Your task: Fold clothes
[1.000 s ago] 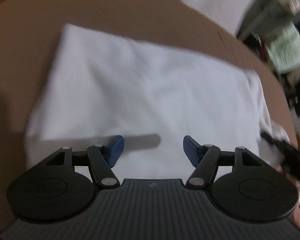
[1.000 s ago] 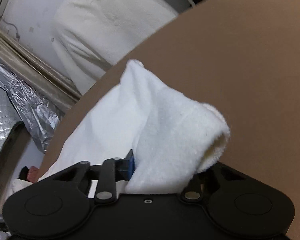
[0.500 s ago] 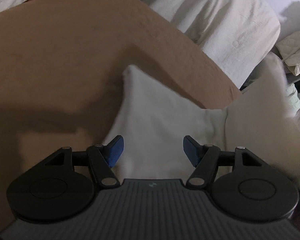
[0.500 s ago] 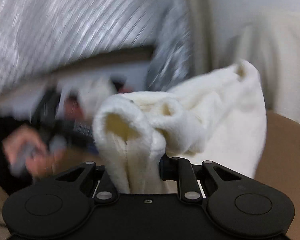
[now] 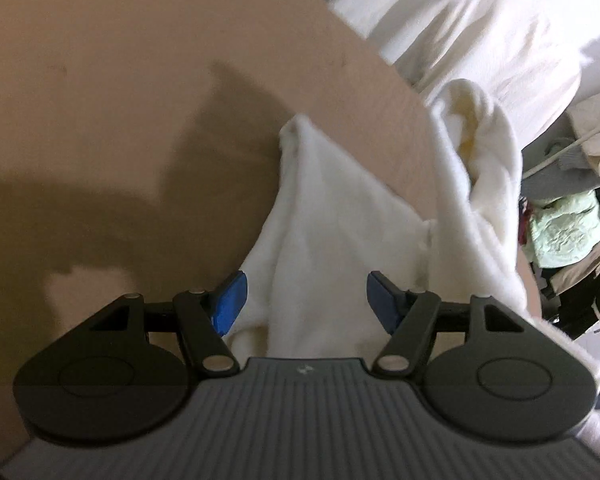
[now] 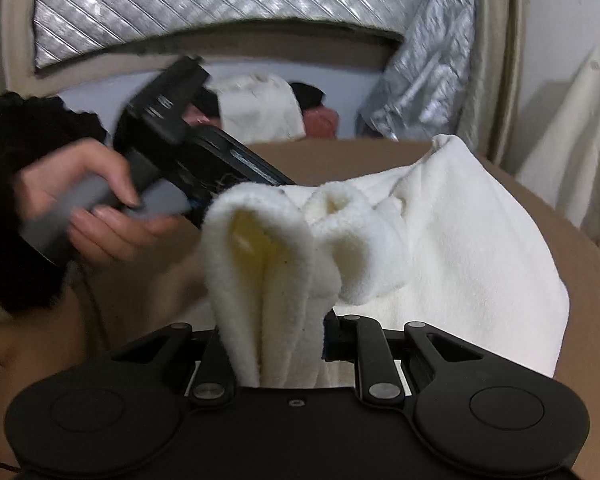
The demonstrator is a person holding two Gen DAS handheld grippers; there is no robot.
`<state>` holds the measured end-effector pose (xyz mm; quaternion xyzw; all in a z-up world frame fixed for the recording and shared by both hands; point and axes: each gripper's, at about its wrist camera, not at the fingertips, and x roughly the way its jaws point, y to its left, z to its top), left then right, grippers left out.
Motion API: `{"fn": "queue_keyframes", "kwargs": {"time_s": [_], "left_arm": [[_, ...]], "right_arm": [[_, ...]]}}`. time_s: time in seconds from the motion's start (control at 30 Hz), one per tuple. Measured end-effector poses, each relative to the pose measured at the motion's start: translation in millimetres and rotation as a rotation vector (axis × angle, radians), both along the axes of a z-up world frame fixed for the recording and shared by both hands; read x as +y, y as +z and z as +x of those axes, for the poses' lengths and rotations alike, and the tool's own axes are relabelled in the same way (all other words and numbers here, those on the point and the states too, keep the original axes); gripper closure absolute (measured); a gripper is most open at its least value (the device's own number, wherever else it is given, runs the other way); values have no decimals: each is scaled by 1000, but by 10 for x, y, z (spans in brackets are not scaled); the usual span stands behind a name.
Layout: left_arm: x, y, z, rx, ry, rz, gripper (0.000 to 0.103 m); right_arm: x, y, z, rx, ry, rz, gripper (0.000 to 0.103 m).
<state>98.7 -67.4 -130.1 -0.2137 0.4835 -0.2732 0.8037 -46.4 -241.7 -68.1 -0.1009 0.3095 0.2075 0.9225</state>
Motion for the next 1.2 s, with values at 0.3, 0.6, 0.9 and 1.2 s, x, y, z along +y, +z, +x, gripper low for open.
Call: {"fn": "queue_keyframes", "kwargs": {"time_s": [0.3, 0.6, 0.9, 1.2], "left_arm": [[-67, 119, 42, -61, -41, -89, 37], [-660, 121, -88, -144, -147, 396, 33], [-920, 192, -132, -234, -151, 549, 32], [-534, 478, -243, -320, -95, 321, 36]], "right_arm": [[522, -622, -3, 42, 12, -234, 62], [97, -122, -401, 101, 91, 168, 40], [-1339, -141, -581, 143, -376, 340, 39], [-898, -510, -450, 164, -331, 143, 34]]}}
